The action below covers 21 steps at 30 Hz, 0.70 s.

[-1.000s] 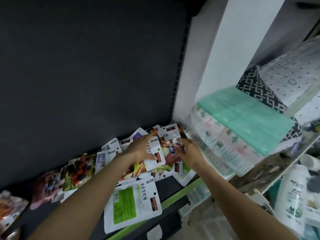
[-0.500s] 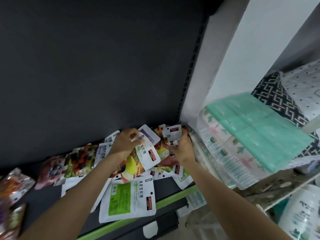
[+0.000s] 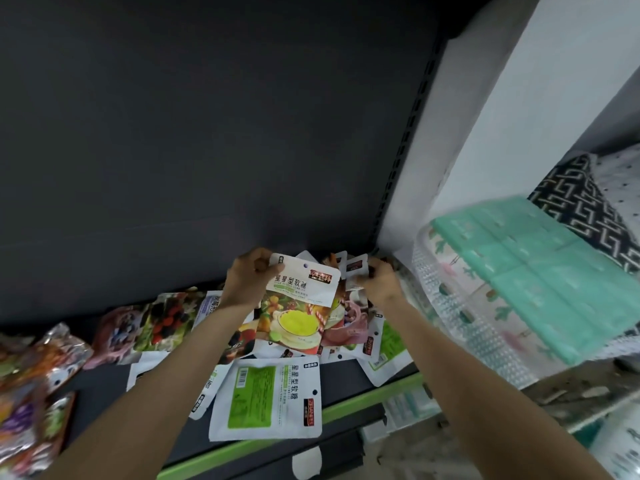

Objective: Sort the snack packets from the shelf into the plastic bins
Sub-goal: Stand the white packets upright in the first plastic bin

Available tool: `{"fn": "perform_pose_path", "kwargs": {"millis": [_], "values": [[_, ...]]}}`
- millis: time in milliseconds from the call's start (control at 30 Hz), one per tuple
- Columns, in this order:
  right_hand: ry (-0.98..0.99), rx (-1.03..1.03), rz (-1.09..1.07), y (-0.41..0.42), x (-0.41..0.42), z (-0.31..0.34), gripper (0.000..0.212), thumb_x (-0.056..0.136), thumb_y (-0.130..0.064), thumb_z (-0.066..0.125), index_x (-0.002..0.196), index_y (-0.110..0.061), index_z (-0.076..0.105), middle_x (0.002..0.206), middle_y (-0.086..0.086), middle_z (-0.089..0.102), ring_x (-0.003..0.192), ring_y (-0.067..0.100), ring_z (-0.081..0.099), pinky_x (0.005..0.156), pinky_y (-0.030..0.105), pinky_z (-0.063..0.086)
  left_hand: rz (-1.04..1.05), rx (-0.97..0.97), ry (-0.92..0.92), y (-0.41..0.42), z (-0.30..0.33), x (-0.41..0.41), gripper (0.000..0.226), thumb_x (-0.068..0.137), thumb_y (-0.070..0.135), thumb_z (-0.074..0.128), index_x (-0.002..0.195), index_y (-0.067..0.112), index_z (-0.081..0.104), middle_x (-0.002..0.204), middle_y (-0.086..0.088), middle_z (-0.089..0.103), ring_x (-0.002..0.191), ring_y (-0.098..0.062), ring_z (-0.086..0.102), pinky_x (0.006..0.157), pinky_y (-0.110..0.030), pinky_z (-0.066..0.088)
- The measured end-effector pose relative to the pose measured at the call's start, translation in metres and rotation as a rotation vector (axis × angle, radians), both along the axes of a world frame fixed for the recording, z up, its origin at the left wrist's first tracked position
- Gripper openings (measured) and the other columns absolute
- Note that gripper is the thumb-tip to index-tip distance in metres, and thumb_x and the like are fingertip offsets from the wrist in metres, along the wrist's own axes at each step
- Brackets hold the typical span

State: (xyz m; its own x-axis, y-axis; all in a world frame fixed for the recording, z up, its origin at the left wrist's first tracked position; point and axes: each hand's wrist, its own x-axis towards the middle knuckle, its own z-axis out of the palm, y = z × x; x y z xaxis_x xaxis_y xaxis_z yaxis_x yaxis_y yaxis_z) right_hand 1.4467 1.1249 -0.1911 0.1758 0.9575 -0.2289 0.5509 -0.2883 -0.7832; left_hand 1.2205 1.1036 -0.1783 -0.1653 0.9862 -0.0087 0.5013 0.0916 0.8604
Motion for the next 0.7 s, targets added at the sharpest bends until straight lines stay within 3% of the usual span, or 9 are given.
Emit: {"fn": "perform_pose_path", "kwargs": {"millis": [67,167,267,500,600,700], "values": [[-0.027,0.044,0.033,-0.003,0.002,0.009,0.014,0.088,-0.003,0.057,0.094,-0.014,0.062,0.089,0.004,0.067,0.075,0.021,0.061,0.059,0.019,0.048,-0.038,0.02,0.008,-0.001,0.003,0.003,0.008,0.088,0.022,0.065,0.085,0.019,0.058,0.085,-0.001,0.067,0.086,-0.021,0.064,0.081,-0.036,0.052],[-0.058,0.137,0.041,-0.014,0.005,0.021,0.013,0.086,-0.005,0.057,0.075,-0.012,0.055,0.069,0.0,0.057,0.061,0.018,0.055,0.052,0.028,0.045,-0.083,0.04,0.011,-0.001,0.01,0.014,0.009,0.088,0.022,0.064,0.084,0.017,0.058,0.084,0.0,0.065,0.084,-0.018,0.062,0.077,-0.03,0.047],[-0.054,0.223,0.074,-0.027,0.009,0.028,0.011,0.087,-0.009,0.059,0.08,0.0,0.057,0.067,0.01,0.055,0.063,0.023,0.052,0.06,0.035,0.043,-0.172,0.048,0.062,0.001,0.019,0.033,0.011,0.089,0.023,0.062,0.09,0.012,0.062,0.086,0.003,0.063,0.083,-0.012,0.058,0.07,-0.022,0.035],[-0.081,0.325,0.144,-0.045,0.025,0.045,0.014,0.09,-0.007,0.055,0.098,-0.01,0.067,0.083,0.011,0.071,0.077,0.029,0.066,0.07,0.042,0.052,-0.29,0.074,0.084,0.01,0.033,0.07,0.012,0.089,0.019,0.063,0.096,0.01,0.064,0.09,0.001,0.065,0.082,-0.01,0.056,0.062,-0.014,0.035],[-0.038,0.341,0.127,-0.05,0.027,0.056,0.014,0.093,-0.006,0.05,0.09,-0.016,0.06,0.08,0.0,0.067,0.071,0.015,0.063,0.063,0.027,0.047,-0.238,0.106,0.053,0.008,0.036,0.08,0.01,0.088,0.019,0.064,0.091,0.01,0.064,0.084,0.003,0.064,0.078,-0.009,0.055,0.058,-0.003,0.034],[0.029,0.367,0.096,-0.048,0.025,0.066,0.01,0.095,-0.008,0.049,0.093,-0.017,0.053,0.077,-0.004,0.061,0.066,0.007,0.056,0.056,0.02,0.041,-0.129,0.133,0.021,0.008,0.04,0.082,0.009,0.088,0.02,0.065,0.085,0.013,0.06,0.08,0.005,0.061,0.073,-0.007,0.053,0.056,-0.005,0.036]]}}
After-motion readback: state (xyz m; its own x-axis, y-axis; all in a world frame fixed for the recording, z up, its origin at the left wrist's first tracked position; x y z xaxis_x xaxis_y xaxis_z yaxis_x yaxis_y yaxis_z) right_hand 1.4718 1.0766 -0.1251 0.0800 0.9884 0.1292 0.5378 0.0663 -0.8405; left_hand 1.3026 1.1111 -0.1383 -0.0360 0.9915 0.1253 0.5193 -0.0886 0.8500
